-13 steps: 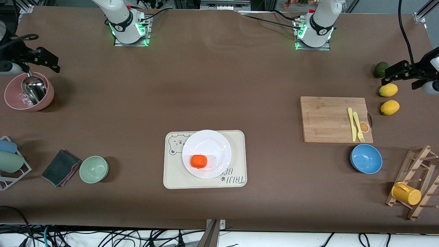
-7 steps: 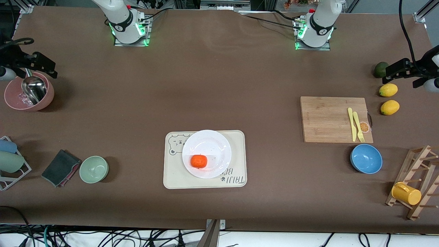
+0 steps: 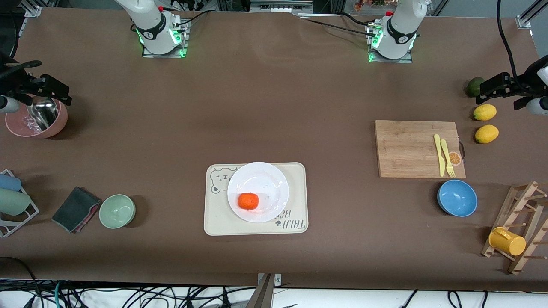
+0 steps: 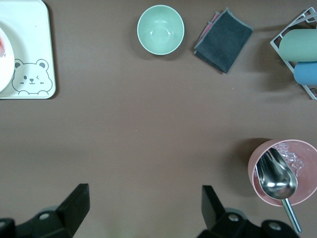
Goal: Place orange and plate with both arms
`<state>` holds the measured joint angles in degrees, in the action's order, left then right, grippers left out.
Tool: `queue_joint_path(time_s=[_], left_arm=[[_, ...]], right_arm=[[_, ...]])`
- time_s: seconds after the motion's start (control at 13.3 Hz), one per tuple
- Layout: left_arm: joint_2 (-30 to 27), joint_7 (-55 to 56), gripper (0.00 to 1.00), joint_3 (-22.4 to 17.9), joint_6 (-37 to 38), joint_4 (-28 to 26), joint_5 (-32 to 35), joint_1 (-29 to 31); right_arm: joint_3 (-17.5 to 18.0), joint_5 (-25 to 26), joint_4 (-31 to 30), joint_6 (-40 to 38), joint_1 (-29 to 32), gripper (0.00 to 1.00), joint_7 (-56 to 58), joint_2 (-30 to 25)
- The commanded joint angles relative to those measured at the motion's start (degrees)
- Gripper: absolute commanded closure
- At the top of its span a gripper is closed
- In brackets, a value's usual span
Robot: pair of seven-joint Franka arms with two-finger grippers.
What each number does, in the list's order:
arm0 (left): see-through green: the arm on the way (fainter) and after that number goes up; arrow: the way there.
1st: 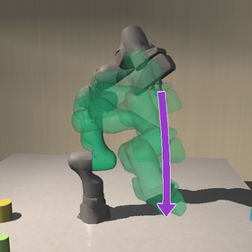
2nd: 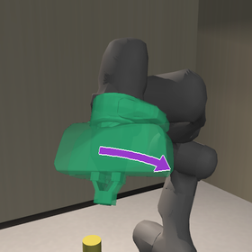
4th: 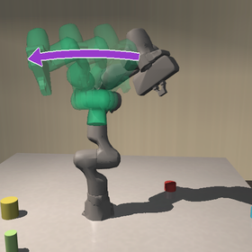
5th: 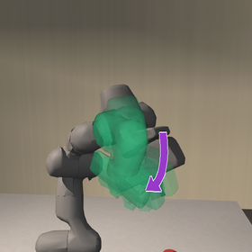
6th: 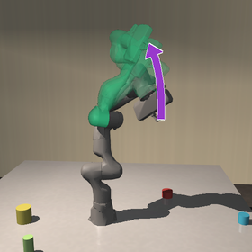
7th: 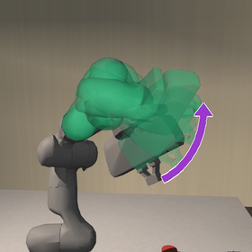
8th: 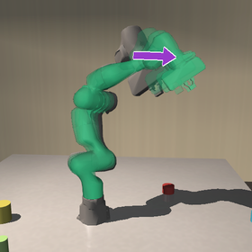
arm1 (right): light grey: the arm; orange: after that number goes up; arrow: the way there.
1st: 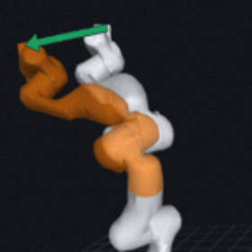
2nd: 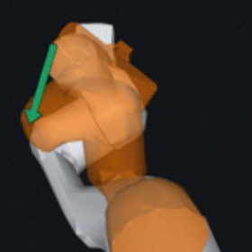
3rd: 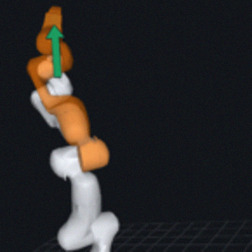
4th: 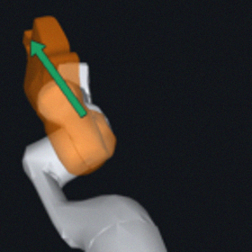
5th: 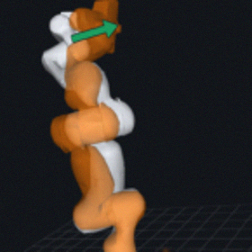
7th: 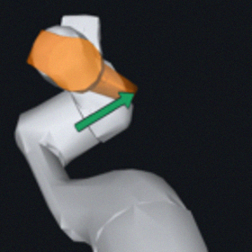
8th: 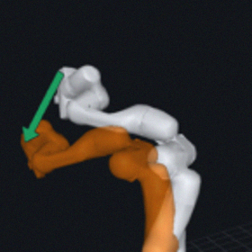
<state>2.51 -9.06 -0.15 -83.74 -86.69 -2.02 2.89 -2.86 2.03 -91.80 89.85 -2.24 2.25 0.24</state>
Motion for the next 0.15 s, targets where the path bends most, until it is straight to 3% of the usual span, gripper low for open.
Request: queue_joint_path(time_s=[0.0,0.08], left_arm=[[-0.32,0.45,0.0,-0.12,1.03,0.82,-0.88,0.18],[-0.32,0.45,0.0,-0.03,1.12,0.82,-0.88,0.18]], right_arm=[[-0.13,-1.15,1.45,-1.34,-0.05,0.0,-0.85,0.38],[-0.13,-1.94,1.1,-1.17,-0.05,0.0,-0.85,0.2]])
